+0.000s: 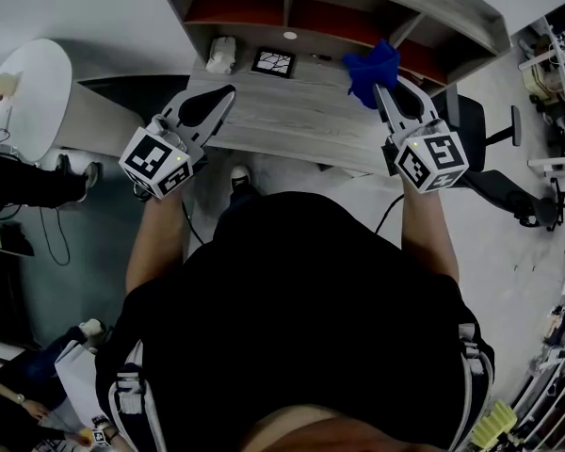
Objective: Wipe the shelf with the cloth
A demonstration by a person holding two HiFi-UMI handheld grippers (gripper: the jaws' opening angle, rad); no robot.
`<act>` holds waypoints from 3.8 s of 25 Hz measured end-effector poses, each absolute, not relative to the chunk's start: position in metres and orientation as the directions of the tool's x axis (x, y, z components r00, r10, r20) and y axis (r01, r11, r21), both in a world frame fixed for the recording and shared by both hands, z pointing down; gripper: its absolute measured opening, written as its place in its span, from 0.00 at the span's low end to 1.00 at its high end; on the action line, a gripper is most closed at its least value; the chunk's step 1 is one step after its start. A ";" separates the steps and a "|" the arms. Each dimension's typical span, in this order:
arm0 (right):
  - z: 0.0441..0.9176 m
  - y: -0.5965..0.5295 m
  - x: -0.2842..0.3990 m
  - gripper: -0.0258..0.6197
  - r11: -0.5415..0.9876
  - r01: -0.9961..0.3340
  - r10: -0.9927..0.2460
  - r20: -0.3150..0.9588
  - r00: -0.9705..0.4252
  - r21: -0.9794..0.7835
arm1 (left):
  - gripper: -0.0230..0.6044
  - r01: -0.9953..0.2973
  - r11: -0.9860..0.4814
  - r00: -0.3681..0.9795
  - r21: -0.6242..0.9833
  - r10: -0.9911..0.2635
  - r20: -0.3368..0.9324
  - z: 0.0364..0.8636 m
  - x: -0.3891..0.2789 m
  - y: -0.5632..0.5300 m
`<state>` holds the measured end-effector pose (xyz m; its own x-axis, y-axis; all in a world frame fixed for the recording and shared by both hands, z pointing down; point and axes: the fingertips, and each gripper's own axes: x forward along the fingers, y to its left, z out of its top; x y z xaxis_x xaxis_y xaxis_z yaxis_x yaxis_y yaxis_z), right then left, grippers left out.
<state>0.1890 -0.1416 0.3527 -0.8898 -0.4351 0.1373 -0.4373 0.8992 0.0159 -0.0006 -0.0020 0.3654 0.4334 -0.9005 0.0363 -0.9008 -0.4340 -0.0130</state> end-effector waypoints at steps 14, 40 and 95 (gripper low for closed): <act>0.368 -0.171 0.134 0.13 0.879 -0.477 -0.469 0.171 -0.867 -0.004 | 0.06 -0.883 -0.469 0.469 0.019 -0.881 0.061 0.384 -0.058 -0.036; 0.372 -0.200 -0.035 0.13 0.895 -0.446 -0.437 0.196 -0.878 0.000 | 0.06 -0.867 -0.496 0.498 0.057 -0.866 0.045 0.392 -0.214 -0.079; 0.341 -0.197 -0.188 0.13 0.912 -0.406 -0.409 0.190 -0.892 0.057 | 0.06 -0.823 -0.563 0.566 0.074 -0.824 0.026 0.382 -0.340 -0.109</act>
<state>-0.1885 -0.1973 0.3407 -0.8923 -0.4094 0.1903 -0.4064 0.9119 0.0566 -0.3396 -0.1092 0.3823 0.5657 -0.8242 0.0260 -0.8233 -0.5628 0.0739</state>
